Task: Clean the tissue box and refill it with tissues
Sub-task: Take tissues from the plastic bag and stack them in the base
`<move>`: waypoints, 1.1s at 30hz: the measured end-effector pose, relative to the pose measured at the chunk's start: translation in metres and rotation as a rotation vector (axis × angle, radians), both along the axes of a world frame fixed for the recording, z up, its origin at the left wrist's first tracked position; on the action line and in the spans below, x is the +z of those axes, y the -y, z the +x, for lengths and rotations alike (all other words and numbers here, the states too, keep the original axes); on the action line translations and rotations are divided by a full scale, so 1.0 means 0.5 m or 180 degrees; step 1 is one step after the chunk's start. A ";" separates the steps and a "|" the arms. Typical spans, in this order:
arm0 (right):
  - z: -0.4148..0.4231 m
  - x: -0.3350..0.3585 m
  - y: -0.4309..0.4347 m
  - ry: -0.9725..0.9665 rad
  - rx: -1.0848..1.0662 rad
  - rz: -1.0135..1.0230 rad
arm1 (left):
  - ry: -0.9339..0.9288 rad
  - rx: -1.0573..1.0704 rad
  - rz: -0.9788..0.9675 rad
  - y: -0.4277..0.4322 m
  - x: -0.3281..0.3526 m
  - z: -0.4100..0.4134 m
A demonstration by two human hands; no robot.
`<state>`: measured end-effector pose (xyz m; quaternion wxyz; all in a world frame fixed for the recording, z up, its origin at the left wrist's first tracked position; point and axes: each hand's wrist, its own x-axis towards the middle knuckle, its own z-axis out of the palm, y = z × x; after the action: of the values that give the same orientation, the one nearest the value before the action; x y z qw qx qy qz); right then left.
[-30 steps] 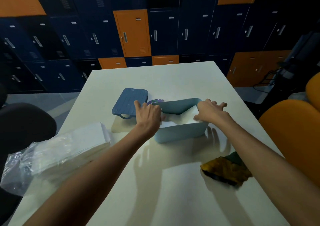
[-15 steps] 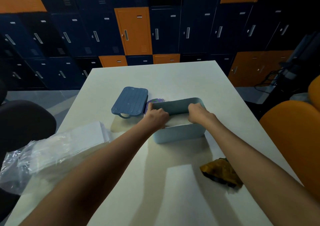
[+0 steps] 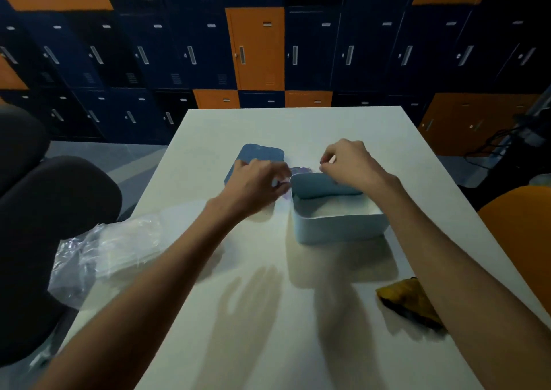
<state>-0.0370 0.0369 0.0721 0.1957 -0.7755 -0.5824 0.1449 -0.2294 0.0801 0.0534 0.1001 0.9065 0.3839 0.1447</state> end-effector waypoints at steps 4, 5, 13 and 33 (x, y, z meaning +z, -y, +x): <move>-0.121 0.032 -0.012 -0.0351 0.0464 0.0269 | 0.0362 0.0545 -0.0210 -0.045 0.002 -0.154; -0.150 0.030 -0.015 -0.0425 0.0541 0.0275 | 0.0387 0.0670 -0.0274 -0.052 -0.002 -0.191; -0.347 -0.069 -0.052 -0.0601 0.0815 -0.0339 | -0.0613 0.1197 -0.0744 -0.038 -0.082 -0.398; -0.488 -0.162 -0.051 -0.0585 -0.0100 -0.0144 | -0.0619 0.0899 -0.0576 -0.036 -0.190 -0.448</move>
<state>-0.2810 0.0624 -0.0092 0.2330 -0.7722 -0.5464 0.2255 -0.4533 0.0982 -0.0415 0.1224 0.8406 0.5266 0.0338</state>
